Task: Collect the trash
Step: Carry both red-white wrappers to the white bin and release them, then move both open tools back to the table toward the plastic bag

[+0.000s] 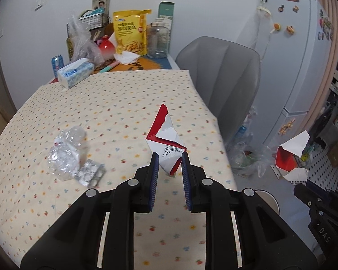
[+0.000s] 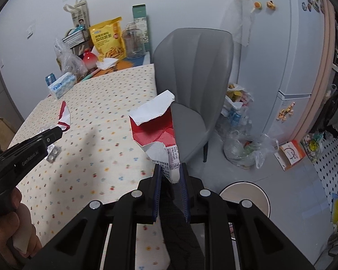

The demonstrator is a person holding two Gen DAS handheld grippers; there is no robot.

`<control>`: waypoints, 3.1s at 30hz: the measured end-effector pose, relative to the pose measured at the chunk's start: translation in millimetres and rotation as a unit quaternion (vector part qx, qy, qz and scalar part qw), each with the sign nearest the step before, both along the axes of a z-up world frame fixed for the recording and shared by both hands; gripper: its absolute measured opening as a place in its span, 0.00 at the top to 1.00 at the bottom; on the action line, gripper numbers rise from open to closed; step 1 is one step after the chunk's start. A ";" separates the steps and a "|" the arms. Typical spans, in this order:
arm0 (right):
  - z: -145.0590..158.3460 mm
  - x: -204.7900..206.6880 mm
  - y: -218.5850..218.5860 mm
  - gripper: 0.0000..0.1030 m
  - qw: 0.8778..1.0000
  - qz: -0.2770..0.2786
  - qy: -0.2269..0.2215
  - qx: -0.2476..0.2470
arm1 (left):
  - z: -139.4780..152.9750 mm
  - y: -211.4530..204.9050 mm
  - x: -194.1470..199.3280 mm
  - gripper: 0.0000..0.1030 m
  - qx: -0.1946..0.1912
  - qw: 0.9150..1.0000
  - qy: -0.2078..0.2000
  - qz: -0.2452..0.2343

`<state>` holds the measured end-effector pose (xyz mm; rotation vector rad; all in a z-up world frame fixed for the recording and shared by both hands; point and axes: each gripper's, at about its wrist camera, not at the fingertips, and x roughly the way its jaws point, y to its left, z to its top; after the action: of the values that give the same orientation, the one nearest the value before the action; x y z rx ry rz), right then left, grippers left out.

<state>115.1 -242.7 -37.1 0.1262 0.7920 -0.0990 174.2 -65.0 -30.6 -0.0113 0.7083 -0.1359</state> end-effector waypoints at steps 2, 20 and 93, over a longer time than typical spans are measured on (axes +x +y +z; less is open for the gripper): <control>0.6 -1.6 -11.5 0.83 1.000 -0.010 0.000 0.000 | 0.3 -12.2 2.1 0.80 0.001 1.000 0.000 -0.010; -18.3 -22.0 -120.3 0.83 0.994 -0.109 0.008 0.028 | -6.0 -138.8 6.8 0.80 0.032 0.993 0.012 -0.116; -7.3 -74.8 -160.6 0.16 0.985 -0.172 -0.030 0.018 | 21.7 -150.8 -23.1 0.06 0.018 0.989 -0.028 -0.143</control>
<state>40.3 -403.3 -44.4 0.2986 0.7056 -0.4056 151.1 -215.7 -8.9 0.1288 0.6544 -0.3973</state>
